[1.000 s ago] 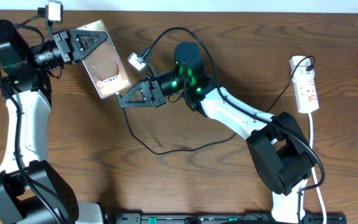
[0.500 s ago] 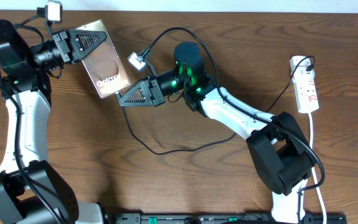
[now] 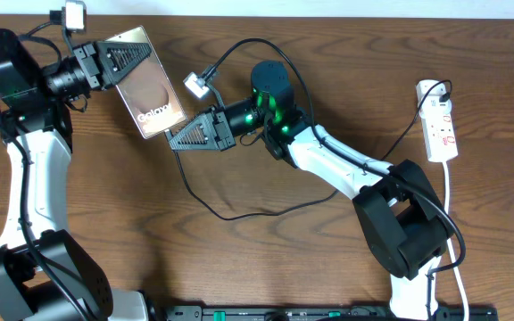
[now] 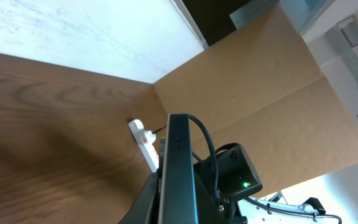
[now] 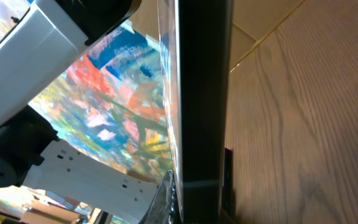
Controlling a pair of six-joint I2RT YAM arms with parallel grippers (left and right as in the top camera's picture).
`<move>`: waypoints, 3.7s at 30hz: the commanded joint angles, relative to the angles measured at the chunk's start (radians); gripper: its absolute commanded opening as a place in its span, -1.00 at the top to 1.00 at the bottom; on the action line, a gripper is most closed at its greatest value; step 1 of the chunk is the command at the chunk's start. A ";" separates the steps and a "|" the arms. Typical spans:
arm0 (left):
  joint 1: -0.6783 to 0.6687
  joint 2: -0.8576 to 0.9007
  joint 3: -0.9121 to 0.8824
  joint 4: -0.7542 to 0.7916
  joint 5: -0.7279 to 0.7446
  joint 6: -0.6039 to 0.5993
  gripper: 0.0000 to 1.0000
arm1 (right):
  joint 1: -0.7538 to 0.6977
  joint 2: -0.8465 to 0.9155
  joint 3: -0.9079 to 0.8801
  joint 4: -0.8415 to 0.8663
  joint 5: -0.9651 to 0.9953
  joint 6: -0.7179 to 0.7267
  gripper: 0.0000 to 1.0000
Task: Plug charger to phone and switch on socket
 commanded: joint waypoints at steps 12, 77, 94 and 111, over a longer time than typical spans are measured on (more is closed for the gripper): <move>-0.007 -0.002 -0.004 -0.005 0.060 -0.011 0.85 | -0.005 -0.002 0.013 0.017 0.111 0.018 -0.99; 0.148 0.493 -0.005 -0.890 -0.703 0.650 0.85 | -0.160 -0.002 0.011 -0.020 -0.009 -0.021 -0.98; 0.148 0.493 -0.005 -0.924 -0.717 0.650 0.66 | -0.160 -0.002 0.011 -0.020 -0.019 -0.021 -0.98; 0.148 0.493 -0.005 -0.987 -0.792 0.651 0.21 | -0.160 -0.002 0.011 -0.020 -0.019 -0.021 -0.98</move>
